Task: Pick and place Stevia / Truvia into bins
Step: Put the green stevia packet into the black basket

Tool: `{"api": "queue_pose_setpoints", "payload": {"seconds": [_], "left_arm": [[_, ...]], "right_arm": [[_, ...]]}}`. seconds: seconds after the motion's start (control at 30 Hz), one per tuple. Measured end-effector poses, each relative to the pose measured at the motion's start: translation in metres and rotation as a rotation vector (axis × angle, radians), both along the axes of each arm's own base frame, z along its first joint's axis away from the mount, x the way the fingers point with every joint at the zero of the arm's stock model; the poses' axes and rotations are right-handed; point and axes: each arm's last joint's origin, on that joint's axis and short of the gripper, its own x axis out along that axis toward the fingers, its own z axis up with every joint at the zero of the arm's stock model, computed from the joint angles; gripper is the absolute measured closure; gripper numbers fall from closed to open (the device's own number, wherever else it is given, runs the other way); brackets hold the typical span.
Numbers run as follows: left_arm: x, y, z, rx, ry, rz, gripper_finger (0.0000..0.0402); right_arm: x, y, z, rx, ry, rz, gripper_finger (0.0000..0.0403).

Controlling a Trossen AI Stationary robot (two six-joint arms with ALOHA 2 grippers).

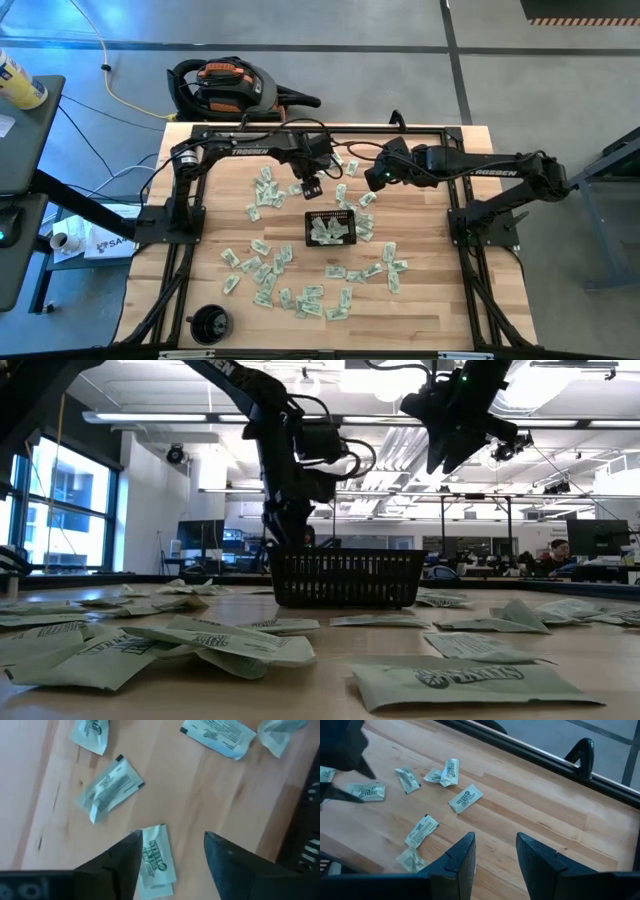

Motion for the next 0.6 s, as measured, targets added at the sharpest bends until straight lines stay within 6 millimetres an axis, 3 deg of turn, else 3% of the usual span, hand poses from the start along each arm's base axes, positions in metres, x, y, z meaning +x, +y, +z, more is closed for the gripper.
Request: {"api": "queue_pose_setpoints", "payload": {"seconds": [0.23, 0.6], "left_arm": [[-0.003, 0.012, -0.019, -0.017, 0.075, 0.02, 0.0171], [0.001, 0.014, -0.038, 0.017, 0.125, -0.004, 0.0194]], "right_arm": [[0.0, 0.0, 0.0, 0.002, -0.001, 0.0, 0.0269], [0.0, 0.0, 0.0, 0.004, -0.003, -0.004, 0.0269]]}}
